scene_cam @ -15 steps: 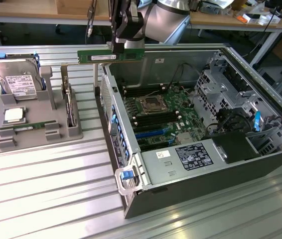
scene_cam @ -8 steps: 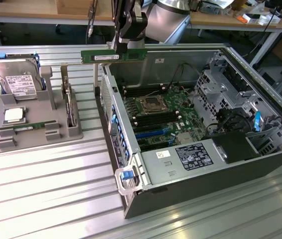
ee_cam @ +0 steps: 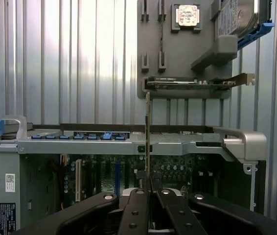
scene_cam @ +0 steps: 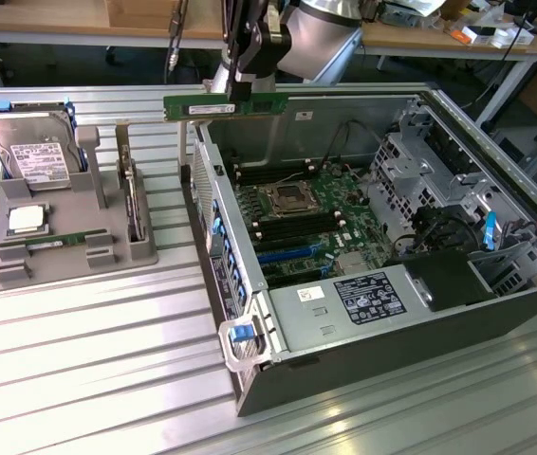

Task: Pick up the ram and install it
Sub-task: 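Pick up the ram and move it above insertion slot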

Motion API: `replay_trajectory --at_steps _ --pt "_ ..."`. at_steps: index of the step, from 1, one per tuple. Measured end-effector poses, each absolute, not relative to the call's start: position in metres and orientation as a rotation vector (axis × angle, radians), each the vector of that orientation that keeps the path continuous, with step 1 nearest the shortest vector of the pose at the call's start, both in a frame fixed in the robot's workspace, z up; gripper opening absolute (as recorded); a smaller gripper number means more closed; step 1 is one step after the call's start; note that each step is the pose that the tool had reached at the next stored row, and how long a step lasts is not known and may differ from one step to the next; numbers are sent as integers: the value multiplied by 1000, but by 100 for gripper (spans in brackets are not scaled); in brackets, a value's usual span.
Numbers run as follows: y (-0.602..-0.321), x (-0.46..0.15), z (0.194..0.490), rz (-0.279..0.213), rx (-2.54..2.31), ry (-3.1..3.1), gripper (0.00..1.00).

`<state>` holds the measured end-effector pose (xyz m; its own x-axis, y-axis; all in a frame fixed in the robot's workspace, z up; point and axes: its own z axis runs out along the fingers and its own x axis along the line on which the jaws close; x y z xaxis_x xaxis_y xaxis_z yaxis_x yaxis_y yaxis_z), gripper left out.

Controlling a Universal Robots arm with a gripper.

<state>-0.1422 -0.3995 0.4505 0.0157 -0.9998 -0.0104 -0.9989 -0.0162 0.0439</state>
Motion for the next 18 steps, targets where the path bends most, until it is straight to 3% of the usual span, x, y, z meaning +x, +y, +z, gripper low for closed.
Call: replay_trajectory --at_steps 18 --pt "-399 -125 450 -58 2221 -2186 12"
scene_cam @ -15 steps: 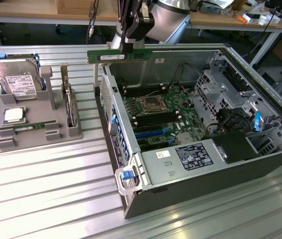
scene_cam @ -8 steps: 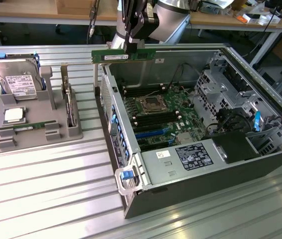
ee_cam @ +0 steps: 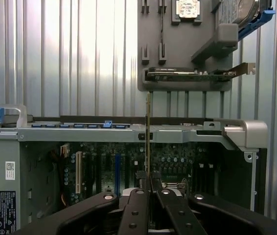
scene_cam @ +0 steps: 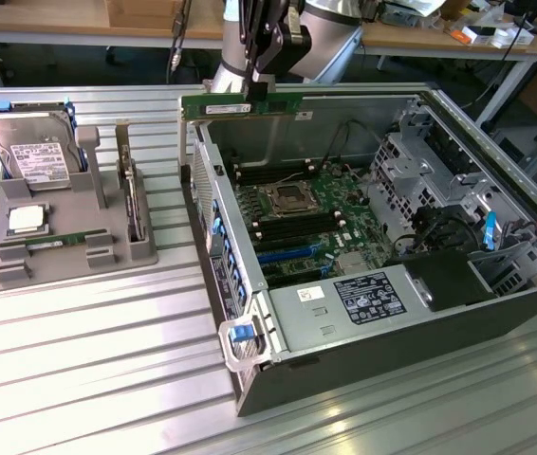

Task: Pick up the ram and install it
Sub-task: 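Pick up the ram and move it above insertion slot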

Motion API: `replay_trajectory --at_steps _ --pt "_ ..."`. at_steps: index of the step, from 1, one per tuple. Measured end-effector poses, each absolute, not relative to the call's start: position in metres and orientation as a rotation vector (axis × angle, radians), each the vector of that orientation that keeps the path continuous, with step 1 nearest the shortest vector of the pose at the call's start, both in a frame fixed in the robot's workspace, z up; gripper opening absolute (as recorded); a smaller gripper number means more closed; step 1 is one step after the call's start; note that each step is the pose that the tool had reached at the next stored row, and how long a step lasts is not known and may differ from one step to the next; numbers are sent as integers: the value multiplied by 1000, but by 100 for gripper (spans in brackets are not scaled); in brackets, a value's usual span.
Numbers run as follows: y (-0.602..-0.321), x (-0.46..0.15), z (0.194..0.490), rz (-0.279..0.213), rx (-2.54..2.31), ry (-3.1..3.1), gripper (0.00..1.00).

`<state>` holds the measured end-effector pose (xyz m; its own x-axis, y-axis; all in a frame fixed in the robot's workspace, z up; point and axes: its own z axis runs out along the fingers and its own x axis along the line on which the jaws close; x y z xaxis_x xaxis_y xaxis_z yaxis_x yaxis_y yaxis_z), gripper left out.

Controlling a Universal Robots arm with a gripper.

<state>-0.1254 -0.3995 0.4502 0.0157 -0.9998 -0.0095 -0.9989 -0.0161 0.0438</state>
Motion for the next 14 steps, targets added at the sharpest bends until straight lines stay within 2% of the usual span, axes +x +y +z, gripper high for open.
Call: replay_trajectory --at_steps 14 --pt "-399 -112 450 -57 2221 -2186 12"
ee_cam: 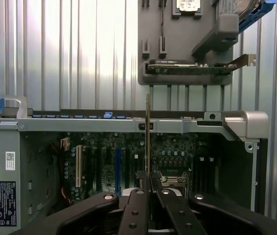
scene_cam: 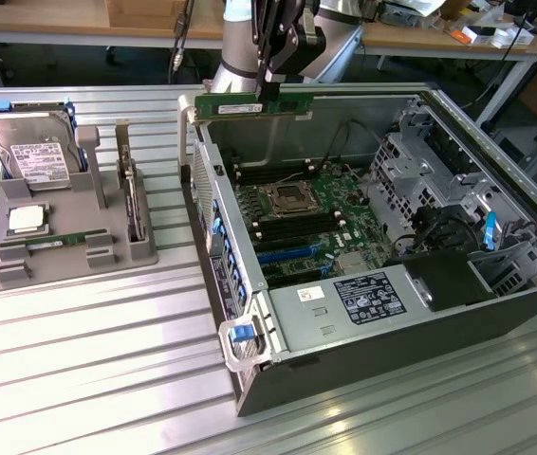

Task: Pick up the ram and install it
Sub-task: 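Pick up the ram and move it above insertion slot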

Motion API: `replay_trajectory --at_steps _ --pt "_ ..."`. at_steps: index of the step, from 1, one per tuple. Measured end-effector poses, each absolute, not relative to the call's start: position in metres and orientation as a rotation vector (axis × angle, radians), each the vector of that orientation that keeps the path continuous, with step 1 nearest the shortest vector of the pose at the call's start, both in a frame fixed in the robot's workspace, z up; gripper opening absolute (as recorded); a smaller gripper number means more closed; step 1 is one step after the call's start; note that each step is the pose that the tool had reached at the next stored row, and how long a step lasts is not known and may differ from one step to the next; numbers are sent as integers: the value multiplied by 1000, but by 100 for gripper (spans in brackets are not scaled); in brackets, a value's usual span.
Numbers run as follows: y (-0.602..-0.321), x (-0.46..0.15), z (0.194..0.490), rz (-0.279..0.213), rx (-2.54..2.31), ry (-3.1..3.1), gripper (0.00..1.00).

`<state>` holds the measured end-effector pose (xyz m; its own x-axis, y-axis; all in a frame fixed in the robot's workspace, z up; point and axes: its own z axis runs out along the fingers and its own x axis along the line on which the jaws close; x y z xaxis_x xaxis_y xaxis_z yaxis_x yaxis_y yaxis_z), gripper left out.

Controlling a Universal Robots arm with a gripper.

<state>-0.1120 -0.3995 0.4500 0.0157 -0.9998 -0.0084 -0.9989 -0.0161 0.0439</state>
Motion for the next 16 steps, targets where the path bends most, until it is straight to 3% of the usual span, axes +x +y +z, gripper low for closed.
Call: replay_trajectory --at_steps 16 --pt "-399 -100 450 -56 2220 -2185 12"
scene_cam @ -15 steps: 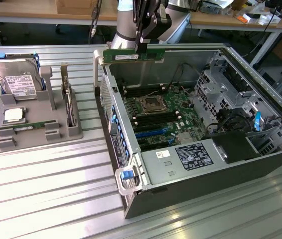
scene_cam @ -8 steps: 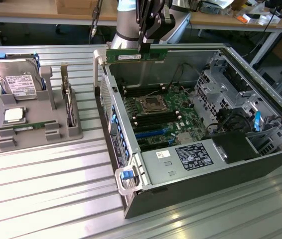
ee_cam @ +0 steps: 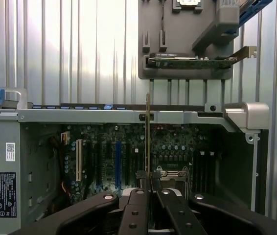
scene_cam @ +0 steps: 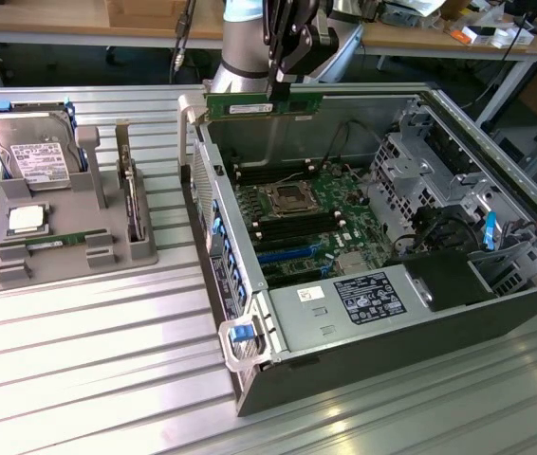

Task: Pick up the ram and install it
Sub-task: 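Pick up the ram and move it above insertion slot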

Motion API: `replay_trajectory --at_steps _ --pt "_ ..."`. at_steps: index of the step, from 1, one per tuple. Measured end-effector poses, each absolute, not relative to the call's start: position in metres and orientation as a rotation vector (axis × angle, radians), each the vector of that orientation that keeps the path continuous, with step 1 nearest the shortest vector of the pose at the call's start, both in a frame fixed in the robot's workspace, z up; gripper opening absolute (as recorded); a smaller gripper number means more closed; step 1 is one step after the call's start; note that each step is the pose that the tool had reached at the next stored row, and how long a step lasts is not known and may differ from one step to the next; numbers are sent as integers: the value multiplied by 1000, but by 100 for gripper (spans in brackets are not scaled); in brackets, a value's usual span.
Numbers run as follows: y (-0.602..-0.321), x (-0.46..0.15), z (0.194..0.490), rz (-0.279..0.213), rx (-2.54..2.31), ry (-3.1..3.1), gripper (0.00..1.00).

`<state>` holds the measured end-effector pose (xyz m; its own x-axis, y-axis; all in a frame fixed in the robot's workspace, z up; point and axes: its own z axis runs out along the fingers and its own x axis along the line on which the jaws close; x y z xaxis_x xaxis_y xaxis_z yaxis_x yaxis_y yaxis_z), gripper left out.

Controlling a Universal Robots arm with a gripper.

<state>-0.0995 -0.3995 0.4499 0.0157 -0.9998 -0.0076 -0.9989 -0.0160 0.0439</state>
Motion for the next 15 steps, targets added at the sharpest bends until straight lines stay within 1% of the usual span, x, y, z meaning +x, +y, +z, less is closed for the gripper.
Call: replay_trajectory --at_steps 15 --pt "-400 -89 450 -55 2220 -2185 12"
